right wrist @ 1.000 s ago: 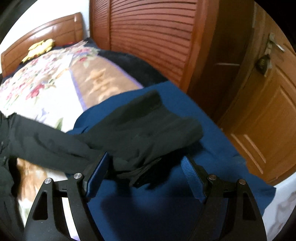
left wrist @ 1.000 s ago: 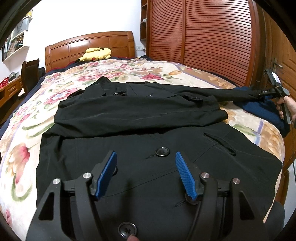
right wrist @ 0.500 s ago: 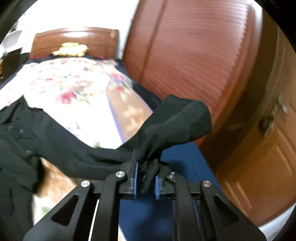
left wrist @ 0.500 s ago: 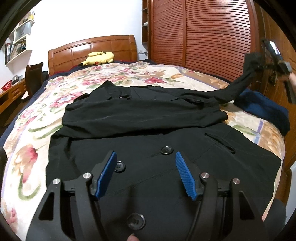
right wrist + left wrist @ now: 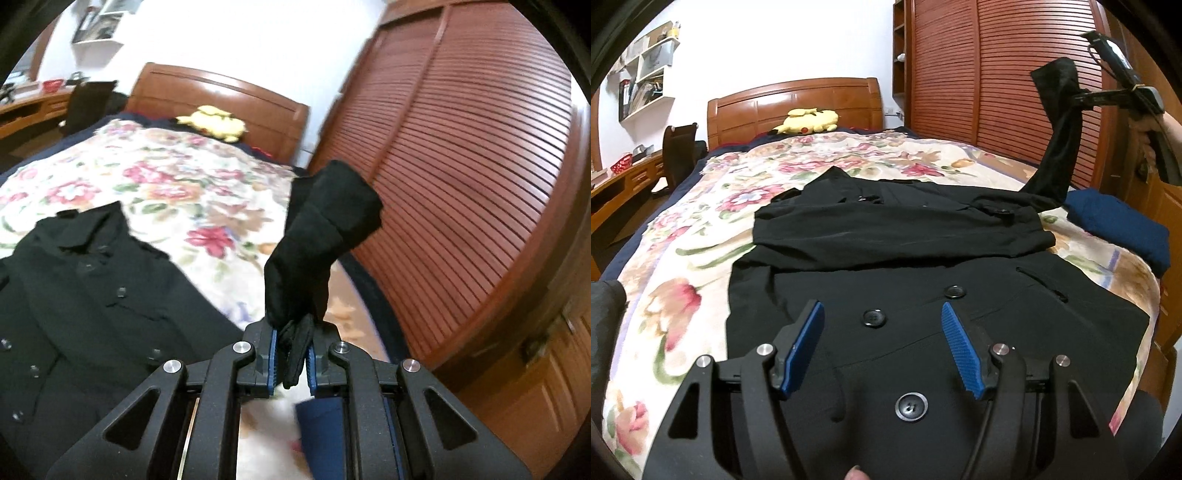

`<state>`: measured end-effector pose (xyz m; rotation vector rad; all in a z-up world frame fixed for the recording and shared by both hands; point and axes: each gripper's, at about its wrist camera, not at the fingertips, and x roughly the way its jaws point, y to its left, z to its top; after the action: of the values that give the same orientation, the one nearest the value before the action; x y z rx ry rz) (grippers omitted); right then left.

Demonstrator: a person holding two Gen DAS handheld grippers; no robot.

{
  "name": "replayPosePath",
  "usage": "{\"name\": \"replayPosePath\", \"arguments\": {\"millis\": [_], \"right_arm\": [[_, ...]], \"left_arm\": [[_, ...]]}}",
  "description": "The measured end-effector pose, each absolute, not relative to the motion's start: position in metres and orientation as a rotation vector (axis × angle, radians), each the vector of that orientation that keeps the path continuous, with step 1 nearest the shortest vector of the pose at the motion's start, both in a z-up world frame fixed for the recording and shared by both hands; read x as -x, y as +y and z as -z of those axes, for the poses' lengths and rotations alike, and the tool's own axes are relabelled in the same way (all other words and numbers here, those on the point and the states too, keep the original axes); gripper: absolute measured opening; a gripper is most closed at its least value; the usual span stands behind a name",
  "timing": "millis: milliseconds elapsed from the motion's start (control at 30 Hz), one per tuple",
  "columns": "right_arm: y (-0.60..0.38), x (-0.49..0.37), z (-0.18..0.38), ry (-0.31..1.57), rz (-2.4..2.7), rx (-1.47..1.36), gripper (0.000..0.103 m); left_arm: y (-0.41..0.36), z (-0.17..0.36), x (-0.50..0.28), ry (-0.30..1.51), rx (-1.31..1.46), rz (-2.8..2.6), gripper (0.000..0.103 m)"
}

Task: Fold large clothes
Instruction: 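Carry the sleeve with the right tool across the coat body and open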

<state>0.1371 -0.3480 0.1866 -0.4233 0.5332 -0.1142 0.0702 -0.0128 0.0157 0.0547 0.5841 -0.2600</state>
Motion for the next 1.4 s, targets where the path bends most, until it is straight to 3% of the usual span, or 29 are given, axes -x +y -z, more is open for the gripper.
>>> {"name": "replayPosePath", "arguments": {"millis": [533,1267,1300,1367,1400], "right_arm": [[-0.185,-0.135,-0.207,0.400,-0.183,0.444,0.008],[-0.069,-0.099,-0.089,0.580,-0.521,0.478,0.010],[-0.070,-0.098,-0.088,0.589,-0.530,0.469,0.013],[-0.073,-0.096,-0.088,0.619,-0.563,0.436,0.033],[-0.074,-0.095,-0.088,0.625,-0.574,0.430,0.052]], "left_arm": [[0.030,-0.025,-0.055,0.552,-0.023,0.190,0.066],[0.076,-0.023,-0.049,0.541,0.057,0.114,0.066],[0.076,-0.023,-0.049,0.542,0.056,0.113,0.066],[0.075,-0.022,-0.050,0.545,0.056,0.113,0.066],[0.074,-0.022,-0.051,0.546,0.056,0.113,0.066]]}}
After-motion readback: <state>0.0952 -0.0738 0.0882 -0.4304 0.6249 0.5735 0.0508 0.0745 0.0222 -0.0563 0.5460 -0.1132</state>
